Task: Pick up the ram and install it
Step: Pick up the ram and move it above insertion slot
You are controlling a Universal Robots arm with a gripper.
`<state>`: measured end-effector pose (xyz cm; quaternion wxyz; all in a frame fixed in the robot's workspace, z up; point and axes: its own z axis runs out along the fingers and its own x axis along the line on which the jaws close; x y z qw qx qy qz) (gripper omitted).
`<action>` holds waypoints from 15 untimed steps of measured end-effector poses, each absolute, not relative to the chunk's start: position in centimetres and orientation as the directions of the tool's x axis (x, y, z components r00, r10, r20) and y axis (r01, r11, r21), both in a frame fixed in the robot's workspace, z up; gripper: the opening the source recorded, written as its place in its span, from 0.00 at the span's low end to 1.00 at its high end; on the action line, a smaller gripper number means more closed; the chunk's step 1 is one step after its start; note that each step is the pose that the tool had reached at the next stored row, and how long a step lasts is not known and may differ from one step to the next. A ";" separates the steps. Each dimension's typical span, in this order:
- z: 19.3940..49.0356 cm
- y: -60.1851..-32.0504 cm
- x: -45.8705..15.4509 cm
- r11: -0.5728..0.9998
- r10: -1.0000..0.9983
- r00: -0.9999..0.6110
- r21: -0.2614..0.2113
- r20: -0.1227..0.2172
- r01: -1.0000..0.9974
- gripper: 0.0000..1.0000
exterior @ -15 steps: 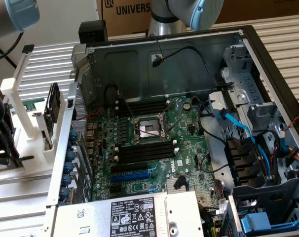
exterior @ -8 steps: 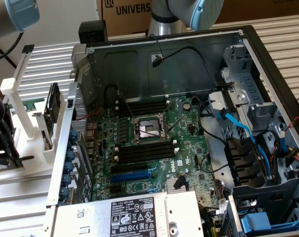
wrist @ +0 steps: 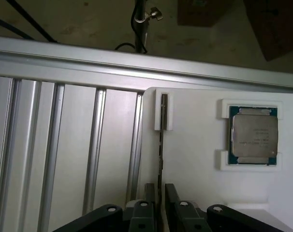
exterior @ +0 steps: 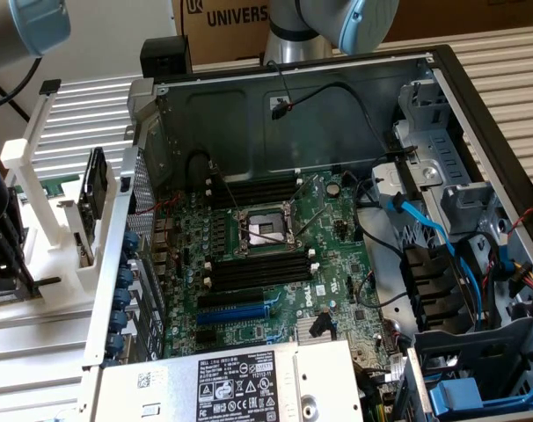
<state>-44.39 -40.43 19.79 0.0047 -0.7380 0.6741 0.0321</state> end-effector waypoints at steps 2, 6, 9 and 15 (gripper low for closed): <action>19.8 -40.4 -44.4 -0.091 -0.995 0.089 0.036 -0.054 -0.995 0.15; 19.8 -40.4 -44.4 -0.091 -0.995 0.089 0.036 -0.054 -0.995 0.13; 20.0 -40.4 -44.4 -0.089 -0.995 0.087 0.037 -0.054 -0.995 0.13; 21.9 -40.4 -44.4 -0.075 -0.996 0.073 0.037 -0.052 -0.996 0.13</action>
